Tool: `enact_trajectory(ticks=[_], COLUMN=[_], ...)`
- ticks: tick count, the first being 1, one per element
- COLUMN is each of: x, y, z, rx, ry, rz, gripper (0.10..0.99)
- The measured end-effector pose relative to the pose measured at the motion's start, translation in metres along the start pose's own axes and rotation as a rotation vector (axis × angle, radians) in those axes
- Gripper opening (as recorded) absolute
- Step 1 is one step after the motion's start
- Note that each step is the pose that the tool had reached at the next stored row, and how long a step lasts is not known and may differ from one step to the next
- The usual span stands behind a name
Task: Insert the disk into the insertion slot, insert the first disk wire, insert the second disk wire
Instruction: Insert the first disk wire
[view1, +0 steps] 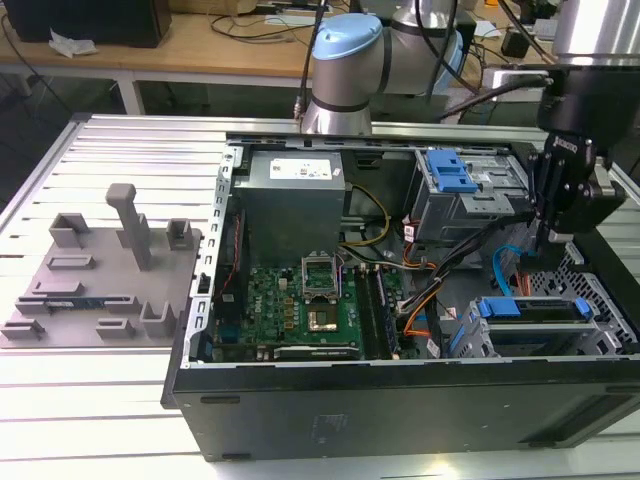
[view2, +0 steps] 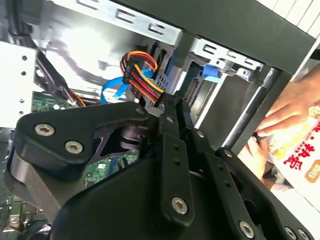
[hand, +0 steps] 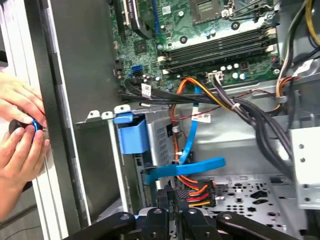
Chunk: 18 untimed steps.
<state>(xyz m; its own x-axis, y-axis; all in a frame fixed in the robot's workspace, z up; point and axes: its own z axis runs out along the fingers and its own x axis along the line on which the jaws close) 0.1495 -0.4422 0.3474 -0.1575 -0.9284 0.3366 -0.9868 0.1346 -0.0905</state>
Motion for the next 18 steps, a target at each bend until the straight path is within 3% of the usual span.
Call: enact_trajectory(ticks=[8,10,18], x=[0.0143,0.0191,0.0332], y=[-0.0023,-0.0031,-0.0059], z=[-0.0009,-0.0007,0.0001], rx=[-0.016,-0.019,-0.023], ry=[-0.1024,-0.1192,-0.1412], rz=[0.004,0.005,0.006], gripper=[0.173,0.173,0.173])
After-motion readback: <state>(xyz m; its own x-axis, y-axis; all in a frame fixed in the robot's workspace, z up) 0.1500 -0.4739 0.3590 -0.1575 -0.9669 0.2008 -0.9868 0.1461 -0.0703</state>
